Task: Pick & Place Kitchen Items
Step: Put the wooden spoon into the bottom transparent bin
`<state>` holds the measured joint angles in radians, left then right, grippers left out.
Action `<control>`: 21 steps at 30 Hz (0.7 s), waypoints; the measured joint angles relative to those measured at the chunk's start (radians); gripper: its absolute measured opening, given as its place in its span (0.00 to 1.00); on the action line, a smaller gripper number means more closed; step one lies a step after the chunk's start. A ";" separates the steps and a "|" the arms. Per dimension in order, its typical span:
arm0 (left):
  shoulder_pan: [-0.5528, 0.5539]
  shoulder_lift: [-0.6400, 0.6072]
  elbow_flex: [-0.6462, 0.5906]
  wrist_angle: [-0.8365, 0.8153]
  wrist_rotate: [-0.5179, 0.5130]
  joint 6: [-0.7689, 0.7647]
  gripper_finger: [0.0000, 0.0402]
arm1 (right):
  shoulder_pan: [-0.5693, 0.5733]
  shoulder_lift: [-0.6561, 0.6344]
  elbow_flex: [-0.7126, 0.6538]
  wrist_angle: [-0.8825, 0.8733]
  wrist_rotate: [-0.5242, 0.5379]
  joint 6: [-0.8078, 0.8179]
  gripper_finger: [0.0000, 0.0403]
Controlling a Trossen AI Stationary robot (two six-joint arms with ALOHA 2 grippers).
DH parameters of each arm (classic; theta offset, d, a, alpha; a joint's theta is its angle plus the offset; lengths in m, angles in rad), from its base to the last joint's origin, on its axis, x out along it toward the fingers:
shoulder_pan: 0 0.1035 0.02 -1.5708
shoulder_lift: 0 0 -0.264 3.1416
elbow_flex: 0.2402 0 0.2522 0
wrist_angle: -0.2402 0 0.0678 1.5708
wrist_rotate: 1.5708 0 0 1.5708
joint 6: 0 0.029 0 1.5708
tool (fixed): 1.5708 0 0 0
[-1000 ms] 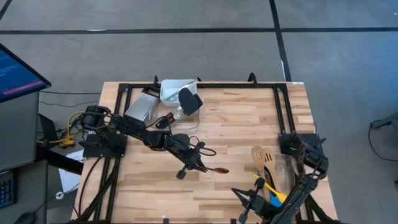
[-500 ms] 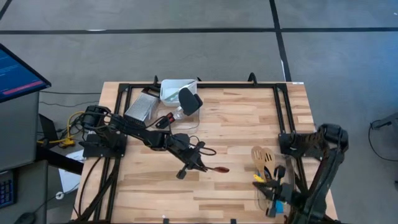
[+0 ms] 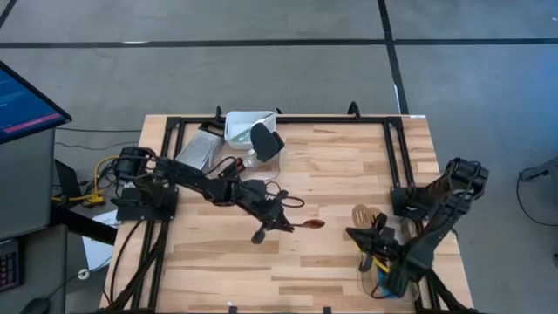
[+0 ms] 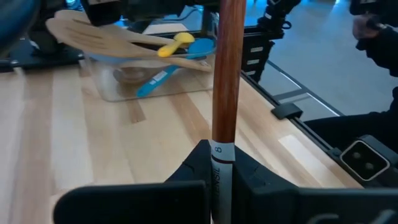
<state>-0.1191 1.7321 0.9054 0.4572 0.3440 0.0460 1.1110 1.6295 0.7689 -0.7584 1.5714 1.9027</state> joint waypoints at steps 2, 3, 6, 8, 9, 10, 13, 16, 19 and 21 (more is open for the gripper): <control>0.008 0.000 0.000 0.001 0.000 0.000 0.00 | -0.013 0.000 -0.007 0.006 0.000 -0.002 0.00; 0.011 0.000 0.000 0.002 0.000 0.000 0.00 | -0.019 0.000 -0.006 0.008 0.000 -0.006 0.00; 0.016 0.000 0.000 0.004 0.000 0.000 0.00 | -0.029 -0.013 0.000 0.010 0.000 -0.042 0.00; 0.016 0.000 0.000 0.008 0.000 0.000 0.00 | -0.035 -0.021 0.008 0.011 0.000 -0.082 0.00; 0.016 0.000 0.000 0.009 0.000 0.001 0.00 | -0.036 -0.026 0.008 0.010 0.000 -0.103 0.00; 0.016 0.000 0.000 0.010 0.000 0.001 0.00 | -0.037 -0.032 0.008 0.008 0.000 -0.121 0.00; 0.016 0.000 0.000 0.010 0.000 0.001 0.00 | -0.042 -0.046 0.008 -0.001 0.000 -0.158 0.00; 0.016 0.000 0.000 0.011 0.000 0.000 0.00 | -0.044 -0.062 0.008 -0.030 0.000 -0.177 0.00; 0.016 0.000 0.000 0.015 0.000 0.001 0.00 | -0.048 -0.068 0.008 -0.056 0.000 -0.177 0.00; 0.016 0.000 0.000 0.016 0.000 0.001 0.00 | -0.056 -0.073 0.009 -0.056 0.000 -0.177 0.00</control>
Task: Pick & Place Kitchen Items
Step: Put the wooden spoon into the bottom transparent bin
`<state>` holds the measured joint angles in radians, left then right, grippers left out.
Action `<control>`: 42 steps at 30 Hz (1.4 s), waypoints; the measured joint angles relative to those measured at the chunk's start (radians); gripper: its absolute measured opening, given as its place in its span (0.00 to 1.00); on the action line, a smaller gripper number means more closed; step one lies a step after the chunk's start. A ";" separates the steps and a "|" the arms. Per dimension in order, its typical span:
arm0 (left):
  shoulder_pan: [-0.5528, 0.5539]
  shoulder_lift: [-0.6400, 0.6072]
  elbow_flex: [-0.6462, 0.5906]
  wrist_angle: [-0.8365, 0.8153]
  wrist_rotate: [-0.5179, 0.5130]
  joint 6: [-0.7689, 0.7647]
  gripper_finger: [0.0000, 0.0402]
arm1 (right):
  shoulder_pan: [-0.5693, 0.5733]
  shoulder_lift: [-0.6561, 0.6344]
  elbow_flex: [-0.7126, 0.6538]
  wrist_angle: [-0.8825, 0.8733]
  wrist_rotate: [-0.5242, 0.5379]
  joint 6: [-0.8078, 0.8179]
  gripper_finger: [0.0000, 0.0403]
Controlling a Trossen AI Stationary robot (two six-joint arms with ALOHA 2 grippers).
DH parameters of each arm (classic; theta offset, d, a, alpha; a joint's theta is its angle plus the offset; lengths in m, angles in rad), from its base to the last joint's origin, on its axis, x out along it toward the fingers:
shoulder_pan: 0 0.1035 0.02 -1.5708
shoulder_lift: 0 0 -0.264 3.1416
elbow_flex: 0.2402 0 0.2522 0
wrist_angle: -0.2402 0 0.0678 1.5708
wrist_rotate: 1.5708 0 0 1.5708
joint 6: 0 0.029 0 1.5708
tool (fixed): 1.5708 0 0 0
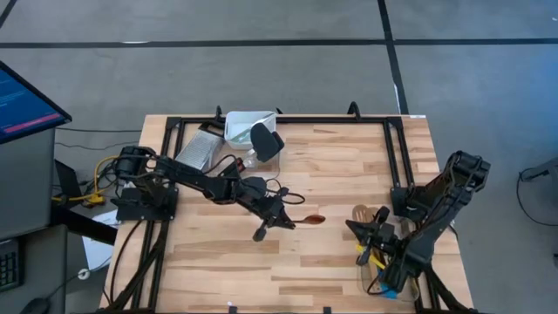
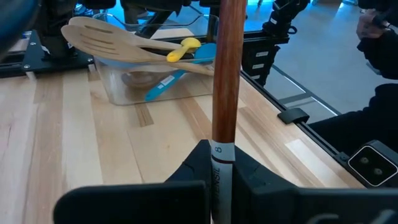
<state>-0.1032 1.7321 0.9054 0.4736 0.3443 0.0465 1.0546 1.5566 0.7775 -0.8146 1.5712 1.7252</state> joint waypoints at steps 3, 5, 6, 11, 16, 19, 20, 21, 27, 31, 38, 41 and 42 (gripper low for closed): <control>0.000 0.000 0.000 0.000 0.000 0.000 0.00 | -0.002 -0.002 0.020 -0.020 -0.001 -0.025 0.00; 0.000 0.000 0.000 0.000 0.000 0.000 0.00 | 0.015 -0.009 0.061 -0.074 -0.002 -0.070 0.00; 0.000 0.000 0.000 0.000 0.000 0.000 0.00 | 0.029 -0.022 0.086 -0.114 -0.003 -0.092 0.00; 0.000 0.000 0.000 0.000 0.000 0.000 0.00 | 0.111 -0.106 0.241 -0.264 -0.035 -0.289 0.00; 0.000 0.000 0.000 0.000 0.000 0.000 0.00 | 0.145 -0.202 0.382 -0.187 -0.231 -0.677 0.00; 0.000 0.000 0.000 0.003 0.000 0.000 0.00 | 0.114 -0.259 0.402 -0.004 -0.408 -0.994 0.00; 0.000 0.000 0.000 0.005 0.000 0.000 0.00 | 0.099 -0.277 0.395 0.074 -0.475 -1.094 0.00; 0.000 0.000 0.000 0.006 0.000 0.000 0.00 | 0.082 -0.293 0.381 0.158 -0.544 -1.190 0.00; 0.000 0.000 0.000 0.008 0.000 0.000 0.00 | 0.021 -0.379 0.214 0.517 -0.756 -1.485 0.00; 0.000 0.000 0.000 0.009 0.000 0.000 0.00 | 0.017 -0.447 0.049 0.672 -0.754 -1.467 0.00; 0.000 0.000 0.000 0.010 0.000 0.000 0.00 | 0.014 -0.558 -0.273 1.140 -0.735 -1.571 0.00; 0.000 0.000 0.000 0.012 0.000 0.000 0.00 | -0.015 -0.589 -0.395 1.363 -0.734 -1.632 0.00; 0.000 0.000 0.000 0.013 0.000 0.000 0.00 | -0.033 -0.592 -0.431 1.419 -0.734 -1.636 0.00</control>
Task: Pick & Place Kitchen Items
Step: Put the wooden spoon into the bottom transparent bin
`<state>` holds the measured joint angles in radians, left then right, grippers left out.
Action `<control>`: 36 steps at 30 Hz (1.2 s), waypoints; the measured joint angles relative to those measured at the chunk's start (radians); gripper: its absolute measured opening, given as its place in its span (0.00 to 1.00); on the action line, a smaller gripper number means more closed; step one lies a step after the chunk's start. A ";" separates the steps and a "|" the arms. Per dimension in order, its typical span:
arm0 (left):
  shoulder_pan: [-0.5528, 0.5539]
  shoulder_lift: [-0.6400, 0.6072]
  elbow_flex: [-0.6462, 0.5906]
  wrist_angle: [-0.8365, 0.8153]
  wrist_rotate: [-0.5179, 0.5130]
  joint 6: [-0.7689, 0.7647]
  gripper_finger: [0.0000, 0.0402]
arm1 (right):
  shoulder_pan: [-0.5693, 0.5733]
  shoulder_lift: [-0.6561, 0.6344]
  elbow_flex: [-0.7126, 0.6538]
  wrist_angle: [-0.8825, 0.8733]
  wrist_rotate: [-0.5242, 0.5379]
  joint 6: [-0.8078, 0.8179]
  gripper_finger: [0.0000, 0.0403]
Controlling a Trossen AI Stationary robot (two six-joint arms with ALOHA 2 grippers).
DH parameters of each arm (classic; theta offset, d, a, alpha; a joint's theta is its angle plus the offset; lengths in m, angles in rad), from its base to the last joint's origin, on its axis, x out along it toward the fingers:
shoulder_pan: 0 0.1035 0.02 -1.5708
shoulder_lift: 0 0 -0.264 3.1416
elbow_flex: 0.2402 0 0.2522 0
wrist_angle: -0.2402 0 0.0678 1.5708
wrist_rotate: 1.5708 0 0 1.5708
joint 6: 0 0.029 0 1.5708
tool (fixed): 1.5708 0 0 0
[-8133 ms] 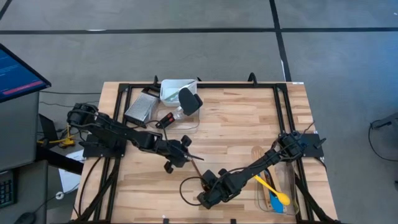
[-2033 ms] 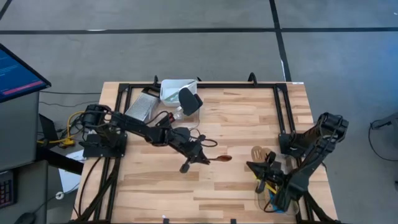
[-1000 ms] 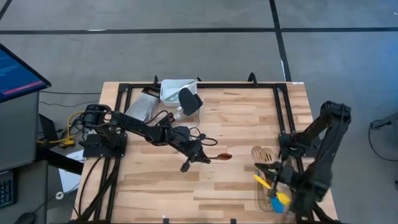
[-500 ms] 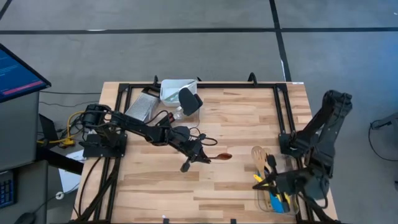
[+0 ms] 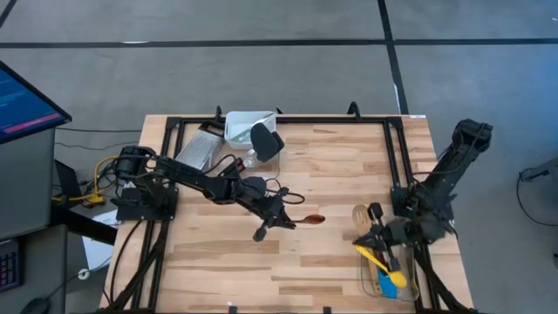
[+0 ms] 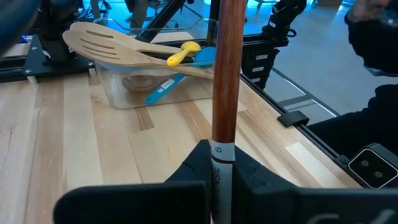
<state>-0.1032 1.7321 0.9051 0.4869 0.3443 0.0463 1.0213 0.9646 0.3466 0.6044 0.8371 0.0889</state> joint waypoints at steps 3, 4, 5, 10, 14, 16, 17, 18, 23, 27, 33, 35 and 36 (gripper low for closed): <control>0.000 0.000 0.000 0.002 0.000 0.000 0.00 | -0.071 0.005 -0.086 0.149 0.002 0.004 0.00; 0.000 0.000 0.000 0.002 0.000 0.000 0.00 | -0.097 0.005 -0.107 0.181 0.001 0.011 0.00; 0.000 0.000 0.000 0.002 0.000 0.000 0.00 | -0.120 0.005 -0.122 0.198 0.001 0.024 0.00; 0.000 0.000 0.000 0.003 -0.007 0.000 0.00 | -0.213 0.005 -0.128 0.200 -0.033 0.051 0.00; 0.000 0.000 0.000 0.005 -0.009 0.000 0.00 | -0.266 0.005 -0.128 0.198 -0.142 0.051 0.00; 0.000 0.000 0.000 0.009 -0.012 0.000 0.00 | -0.289 0.005 -0.128 0.197 -0.163 0.062 0.00; 0.000 0.000 0.000 0.010 -0.012 0.000 0.00 | -0.300 0.005 -0.128 0.197 -0.164 0.069 0.00; 0.000 0.000 0.000 0.010 -0.013 0.000 0.00 | -0.311 0.005 -0.128 0.197 -0.166 0.070 0.01; 0.000 0.000 0.000 0.016 -0.012 0.000 0.00 | -0.359 0.005 -0.128 0.197 -0.201 0.070 0.10; 0.000 0.000 0.000 0.019 -0.013 0.000 0.00 | -0.389 0.005 -0.128 0.197 -0.215 0.070 0.22; 0.000 0.000 0.000 0.028 -0.043 0.000 0.00 | -0.428 0.006 -0.126 0.197 -0.326 0.075 0.36; 0.000 0.000 0.000 0.031 -0.046 0.000 0.00 | -0.443 0.006 -0.114 0.196 -0.342 0.089 0.38; 0.000 0.000 0.000 0.032 -0.046 0.000 0.00 | -0.451 0.006 -0.106 0.196 -0.342 0.094 0.39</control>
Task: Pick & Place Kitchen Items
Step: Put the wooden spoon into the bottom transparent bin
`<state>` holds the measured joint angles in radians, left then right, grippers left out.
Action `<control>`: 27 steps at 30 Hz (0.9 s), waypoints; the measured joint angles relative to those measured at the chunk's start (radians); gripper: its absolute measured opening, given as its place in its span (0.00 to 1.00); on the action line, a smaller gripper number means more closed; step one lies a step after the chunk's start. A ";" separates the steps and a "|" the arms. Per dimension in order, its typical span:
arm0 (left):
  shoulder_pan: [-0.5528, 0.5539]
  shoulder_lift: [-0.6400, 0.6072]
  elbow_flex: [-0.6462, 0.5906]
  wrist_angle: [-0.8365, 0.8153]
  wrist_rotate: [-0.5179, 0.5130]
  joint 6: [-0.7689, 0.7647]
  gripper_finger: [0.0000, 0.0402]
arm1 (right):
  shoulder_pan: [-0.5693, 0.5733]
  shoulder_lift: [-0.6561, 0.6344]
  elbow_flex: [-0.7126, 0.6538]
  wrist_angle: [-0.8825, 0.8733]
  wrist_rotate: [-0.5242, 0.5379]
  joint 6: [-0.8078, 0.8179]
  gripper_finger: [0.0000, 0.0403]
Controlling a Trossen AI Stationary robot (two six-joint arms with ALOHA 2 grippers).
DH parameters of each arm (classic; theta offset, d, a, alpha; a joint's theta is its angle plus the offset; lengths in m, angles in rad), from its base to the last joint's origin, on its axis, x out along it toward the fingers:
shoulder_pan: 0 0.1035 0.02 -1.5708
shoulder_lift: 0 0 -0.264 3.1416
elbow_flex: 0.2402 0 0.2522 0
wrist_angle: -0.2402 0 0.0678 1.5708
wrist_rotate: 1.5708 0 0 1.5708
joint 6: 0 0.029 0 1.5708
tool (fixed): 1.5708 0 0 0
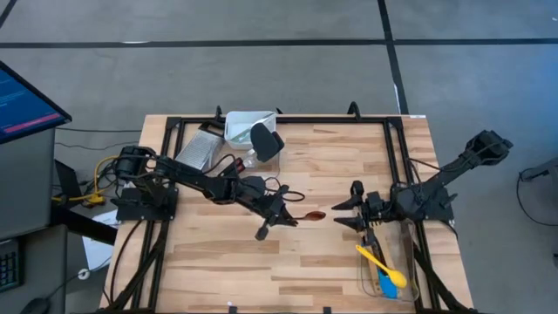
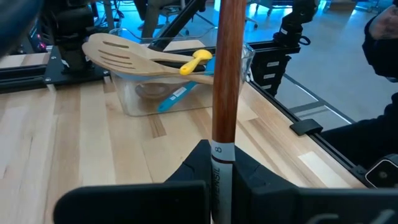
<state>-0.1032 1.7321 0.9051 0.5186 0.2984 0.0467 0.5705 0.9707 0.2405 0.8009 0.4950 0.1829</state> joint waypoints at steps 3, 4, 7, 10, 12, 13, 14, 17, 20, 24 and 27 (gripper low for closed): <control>0.000 0.000 0.000 0.001 0.000 -0.002 0.00 | -0.021 0.024 0.031 0.001 -0.001 -0.008 0.40; 0.000 0.000 0.000 0.002 0.000 -0.002 0.00 | -0.027 0.037 0.042 0.000 -0.001 -0.016 0.40; 0.000 0.000 0.000 0.006 0.000 -0.002 0.00 | -0.044 0.103 0.088 0.002 -0.018 -0.033 0.39; 0.000 0.000 0.000 0.007 0.000 -0.002 0.00 | -0.063 0.182 0.135 -0.001 -0.022 -0.033 0.37; 0.000 0.000 0.000 0.007 0.000 -0.003 0.00 | -0.077 0.234 0.174 0.001 -0.022 -0.034 0.36; 0.000 0.000 0.000 0.007 0.000 -0.002 0.00 | -0.082 0.257 0.190 0.000 -0.022 -0.035 0.35; 0.000 0.000 0.000 0.007 0.000 -0.002 0.00 | -0.088 0.280 0.207 0.000 -0.021 -0.036 0.35; 0.000 0.000 0.000 0.007 0.000 -0.003 0.00 | -0.101 0.338 0.260 0.000 -0.021 -0.077 0.34; 0.000 0.000 0.000 0.007 0.000 -0.003 0.00 | -0.117 0.383 0.305 -0.002 -0.021 -0.113 0.35; 0.000 0.000 0.000 0.006 0.001 -0.003 0.00 | -0.143 0.431 0.353 0.002 -0.021 -0.115 0.38; 0.000 0.000 0.000 0.006 0.001 -0.003 0.00 | -0.156 0.457 0.376 0.000 -0.021 -0.114 0.39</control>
<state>-0.1034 1.7323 0.9051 0.5245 0.2993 0.0437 0.4149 1.4275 0.6165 0.8007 0.4735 0.0685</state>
